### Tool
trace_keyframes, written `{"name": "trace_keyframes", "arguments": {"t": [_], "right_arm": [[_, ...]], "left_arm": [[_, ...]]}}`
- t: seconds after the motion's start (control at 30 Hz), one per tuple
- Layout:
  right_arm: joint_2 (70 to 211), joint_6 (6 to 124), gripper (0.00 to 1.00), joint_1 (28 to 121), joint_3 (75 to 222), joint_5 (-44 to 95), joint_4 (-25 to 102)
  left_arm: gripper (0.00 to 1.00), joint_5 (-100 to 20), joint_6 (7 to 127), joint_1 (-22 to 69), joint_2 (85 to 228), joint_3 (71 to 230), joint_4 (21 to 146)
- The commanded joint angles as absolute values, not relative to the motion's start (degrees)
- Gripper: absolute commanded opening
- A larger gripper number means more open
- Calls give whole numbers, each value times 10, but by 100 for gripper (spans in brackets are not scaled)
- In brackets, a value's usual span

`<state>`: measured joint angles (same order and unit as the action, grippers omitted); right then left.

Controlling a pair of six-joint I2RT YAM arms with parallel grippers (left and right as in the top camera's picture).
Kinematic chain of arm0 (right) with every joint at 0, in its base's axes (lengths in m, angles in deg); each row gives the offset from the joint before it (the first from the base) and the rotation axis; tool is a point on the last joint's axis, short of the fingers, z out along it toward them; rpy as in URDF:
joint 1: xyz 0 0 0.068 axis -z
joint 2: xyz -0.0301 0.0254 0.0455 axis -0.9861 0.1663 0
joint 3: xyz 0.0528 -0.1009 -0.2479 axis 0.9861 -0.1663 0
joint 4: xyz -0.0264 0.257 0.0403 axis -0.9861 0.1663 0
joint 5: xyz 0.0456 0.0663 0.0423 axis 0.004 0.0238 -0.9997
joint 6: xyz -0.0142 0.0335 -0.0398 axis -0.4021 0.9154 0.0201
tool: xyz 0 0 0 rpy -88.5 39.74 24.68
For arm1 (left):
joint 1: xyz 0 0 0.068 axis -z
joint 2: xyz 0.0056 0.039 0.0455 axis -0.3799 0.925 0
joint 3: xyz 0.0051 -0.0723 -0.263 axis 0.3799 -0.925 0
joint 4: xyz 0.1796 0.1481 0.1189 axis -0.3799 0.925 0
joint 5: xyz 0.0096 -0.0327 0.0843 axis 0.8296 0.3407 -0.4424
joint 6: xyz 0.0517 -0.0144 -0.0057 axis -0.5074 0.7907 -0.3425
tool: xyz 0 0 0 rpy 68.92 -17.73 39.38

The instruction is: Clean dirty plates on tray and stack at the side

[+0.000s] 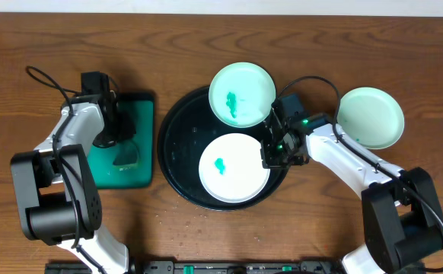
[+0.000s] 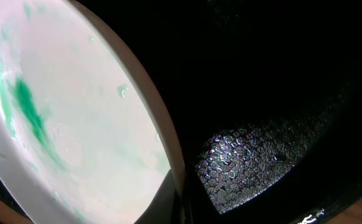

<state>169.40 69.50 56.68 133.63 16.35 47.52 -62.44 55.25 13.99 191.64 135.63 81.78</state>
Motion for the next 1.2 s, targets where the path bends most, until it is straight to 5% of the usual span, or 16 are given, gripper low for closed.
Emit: {"name": "trace_keyframes", "arguments": {"t": [0.0,0.07,0.33,0.4,0.43,0.57,0.93,1.17], "right_arm": [[1698,701,1,564,1336,157,475],[1698,701,1,564,1336,157,476],[1698,701,1,564,1336,157,480],[1698,701,1,564,1336,157,481],[1698,701,1,564,1336,157,482],[1698,700,1,564,1336,157,481],[1698,700,1,564,1336,157,481],[1698,700,1,564,1336,149,482]], "left_arm": [[14,-615,547,139,1925,1349,811],[7,-615,547,139,1925,1349,809],[9,-615,552,139,1925,1349,814],[48,-615,552,139,1922,1349,822],[59,-615,552,139,1918,1349,826],[78,-615,552,139,1883,1349,837],[78,-615,602,141,1764,1345,993],[82,-615,592,141,1785,1288,951]]}}
